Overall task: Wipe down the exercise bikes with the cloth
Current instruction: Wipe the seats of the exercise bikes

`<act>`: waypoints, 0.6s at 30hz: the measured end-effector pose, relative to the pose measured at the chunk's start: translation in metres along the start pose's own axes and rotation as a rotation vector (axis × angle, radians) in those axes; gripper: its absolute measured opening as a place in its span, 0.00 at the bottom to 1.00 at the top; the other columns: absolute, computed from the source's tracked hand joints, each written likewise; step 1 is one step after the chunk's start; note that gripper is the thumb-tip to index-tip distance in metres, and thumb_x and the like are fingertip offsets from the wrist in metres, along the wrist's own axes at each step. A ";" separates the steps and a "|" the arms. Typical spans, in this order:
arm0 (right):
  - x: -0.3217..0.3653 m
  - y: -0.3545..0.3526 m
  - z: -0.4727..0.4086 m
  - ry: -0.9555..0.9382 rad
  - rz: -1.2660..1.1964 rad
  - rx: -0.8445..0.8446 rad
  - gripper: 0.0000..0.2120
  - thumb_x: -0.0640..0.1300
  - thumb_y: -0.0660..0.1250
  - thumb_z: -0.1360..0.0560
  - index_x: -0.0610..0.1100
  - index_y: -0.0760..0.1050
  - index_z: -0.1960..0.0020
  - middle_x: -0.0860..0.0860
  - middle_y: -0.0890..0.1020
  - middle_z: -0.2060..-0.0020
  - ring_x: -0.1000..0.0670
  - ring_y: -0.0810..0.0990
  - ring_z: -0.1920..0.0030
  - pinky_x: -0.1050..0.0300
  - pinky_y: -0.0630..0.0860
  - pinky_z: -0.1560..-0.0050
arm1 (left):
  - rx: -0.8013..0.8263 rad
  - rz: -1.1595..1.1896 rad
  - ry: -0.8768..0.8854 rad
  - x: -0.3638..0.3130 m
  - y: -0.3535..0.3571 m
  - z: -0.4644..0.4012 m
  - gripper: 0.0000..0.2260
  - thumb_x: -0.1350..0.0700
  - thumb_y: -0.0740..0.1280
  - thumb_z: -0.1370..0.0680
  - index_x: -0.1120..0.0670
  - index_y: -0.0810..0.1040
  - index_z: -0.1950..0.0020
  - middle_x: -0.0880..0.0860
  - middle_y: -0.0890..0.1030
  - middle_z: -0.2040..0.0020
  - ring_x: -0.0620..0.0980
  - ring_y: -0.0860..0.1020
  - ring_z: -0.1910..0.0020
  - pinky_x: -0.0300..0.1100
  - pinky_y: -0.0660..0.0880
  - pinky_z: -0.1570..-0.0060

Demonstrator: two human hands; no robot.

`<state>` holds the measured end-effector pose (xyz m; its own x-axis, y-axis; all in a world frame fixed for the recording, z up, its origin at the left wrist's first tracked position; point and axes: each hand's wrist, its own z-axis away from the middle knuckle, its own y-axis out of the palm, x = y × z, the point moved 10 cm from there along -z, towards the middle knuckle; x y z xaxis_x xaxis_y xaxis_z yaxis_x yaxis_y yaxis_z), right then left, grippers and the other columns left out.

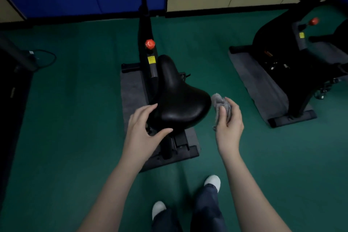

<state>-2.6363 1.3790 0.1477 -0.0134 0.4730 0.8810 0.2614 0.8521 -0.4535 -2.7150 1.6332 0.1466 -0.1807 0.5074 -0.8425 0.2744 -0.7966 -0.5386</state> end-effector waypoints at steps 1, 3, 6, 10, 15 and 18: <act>0.001 -0.008 0.001 0.015 -0.014 0.010 0.14 0.41 0.60 0.19 0.41 0.72 0.34 0.48 0.77 0.39 0.55 0.73 0.42 0.70 0.67 0.40 | 0.005 -0.023 0.013 -0.007 0.001 0.001 0.29 0.48 0.76 0.32 0.47 0.71 0.32 0.40 0.70 0.38 0.44 0.67 0.35 0.42 0.64 0.34; 0.004 -0.026 0.002 0.051 -0.046 0.028 0.14 0.41 0.60 0.19 0.43 0.72 0.35 0.49 0.77 0.40 0.52 0.75 0.39 0.59 0.69 0.37 | 0.038 -0.082 0.047 -0.027 0.009 0.001 0.28 0.47 0.74 0.30 0.48 0.71 0.32 0.40 0.70 0.38 0.44 0.66 0.34 0.44 0.64 0.33; 0.005 -0.053 0.001 0.073 -0.083 0.046 0.13 0.41 0.60 0.20 0.44 0.73 0.36 0.50 0.78 0.40 0.53 0.75 0.40 0.58 0.70 0.37 | 0.117 -0.216 0.135 -0.060 0.032 -0.001 0.27 0.44 0.70 0.28 0.49 0.71 0.31 0.42 0.70 0.36 0.45 0.66 0.34 0.46 0.64 0.33; -0.004 -0.100 -0.014 0.095 -0.100 0.037 0.12 0.40 0.61 0.20 0.45 0.74 0.37 0.51 0.79 0.42 0.54 0.76 0.41 0.61 0.70 0.39 | 0.236 -0.434 0.264 -0.109 0.078 -0.004 0.26 0.39 0.63 0.24 0.49 0.69 0.29 0.44 0.69 0.30 0.44 0.63 0.31 0.41 0.58 0.34; -0.031 -0.167 -0.045 0.169 -0.085 0.004 0.12 0.40 0.61 0.20 0.46 0.74 0.38 0.52 0.79 0.42 0.54 0.76 0.42 0.55 0.71 0.38 | 0.375 -0.628 0.341 -0.161 0.145 -0.011 0.30 0.34 0.53 0.23 0.50 0.63 0.25 0.45 0.62 0.25 0.45 0.57 0.26 0.43 0.54 0.29; -0.052 -0.210 -0.068 0.219 -0.072 -0.036 0.12 0.42 0.61 0.20 0.47 0.74 0.38 0.52 0.79 0.43 0.52 0.76 0.42 0.47 0.73 0.39 | 0.448 -0.716 0.378 -0.192 0.191 -0.014 0.39 0.29 0.39 0.28 0.49 0.60 0.24 0.46 0.58 0.23 0.46 0.54 0.25 0.44 0.50 0.28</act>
<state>-2.6248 1.1599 0.2063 0.1759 0.3480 0.9209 0.3020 0.8713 -0.3869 -2.6144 1.3880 0.2055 0.1760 0.9384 -0.2975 -0.1889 -0.2644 -0.9457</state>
